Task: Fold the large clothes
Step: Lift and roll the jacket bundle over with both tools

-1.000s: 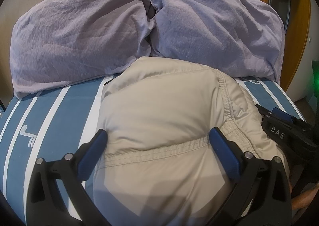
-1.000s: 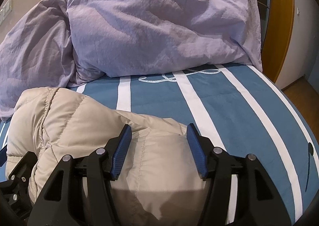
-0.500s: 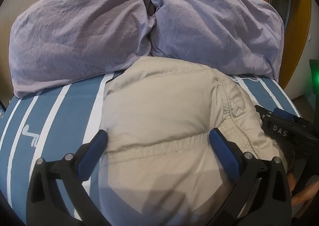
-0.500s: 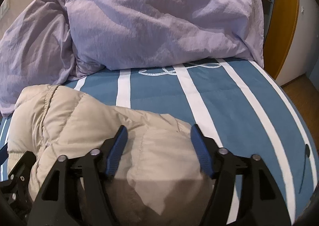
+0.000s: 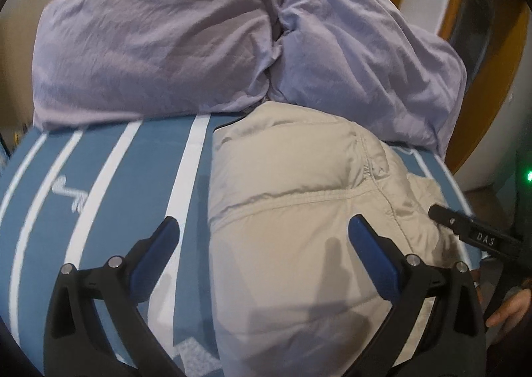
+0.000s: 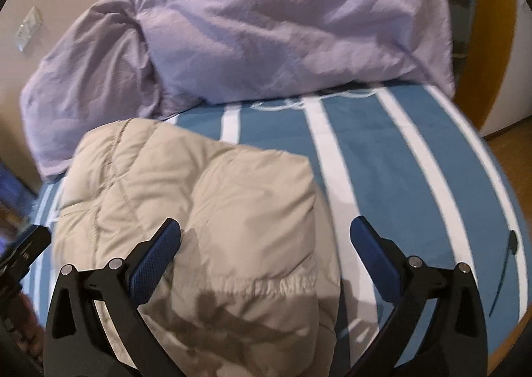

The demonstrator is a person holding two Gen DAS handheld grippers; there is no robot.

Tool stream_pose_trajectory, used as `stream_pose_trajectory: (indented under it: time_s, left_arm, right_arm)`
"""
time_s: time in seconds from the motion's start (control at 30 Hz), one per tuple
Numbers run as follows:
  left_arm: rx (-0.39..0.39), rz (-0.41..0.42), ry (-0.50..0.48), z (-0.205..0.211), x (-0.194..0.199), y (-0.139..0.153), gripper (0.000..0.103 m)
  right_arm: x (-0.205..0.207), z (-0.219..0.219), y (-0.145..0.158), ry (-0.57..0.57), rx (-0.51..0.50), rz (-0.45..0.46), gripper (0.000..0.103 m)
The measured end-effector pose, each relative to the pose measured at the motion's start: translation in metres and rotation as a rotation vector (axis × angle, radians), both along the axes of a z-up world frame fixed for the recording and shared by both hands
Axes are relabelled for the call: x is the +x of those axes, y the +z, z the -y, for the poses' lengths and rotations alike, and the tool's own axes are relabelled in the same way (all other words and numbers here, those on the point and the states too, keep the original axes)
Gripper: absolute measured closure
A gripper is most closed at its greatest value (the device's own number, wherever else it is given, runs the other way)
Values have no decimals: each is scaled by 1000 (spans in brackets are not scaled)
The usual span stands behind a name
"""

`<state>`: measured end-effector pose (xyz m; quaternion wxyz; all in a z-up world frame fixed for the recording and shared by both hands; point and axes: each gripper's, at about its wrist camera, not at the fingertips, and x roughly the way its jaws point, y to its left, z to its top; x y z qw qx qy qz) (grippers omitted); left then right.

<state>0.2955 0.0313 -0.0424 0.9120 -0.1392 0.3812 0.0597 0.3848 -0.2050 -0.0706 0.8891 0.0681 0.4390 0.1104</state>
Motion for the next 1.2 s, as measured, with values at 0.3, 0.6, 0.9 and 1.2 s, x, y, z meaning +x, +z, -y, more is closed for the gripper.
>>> stream_pose_trajectory:
  time_s: [0.3, 0.6, 0.9, 1.2]
  left_arm:
    - [-169, -55, 3, -29, 0, -7, 2]
    - [-282, -131, -6, -42, 16, -31, 2]
    - [-439, -169, -47, -55, 36, -50, 2]
    - [-568, -197, -91, -58, 50, -65, 2]
  right_arm:
    - [29, 26, -33, 95, 306, -302, 1]
    - [40, 30, -51, 115, 392, -383, 1]
    - [41, 40, -56, 104, 420, -409, 1]
    - [45, 38, -85, 101, 607, -516, 1]
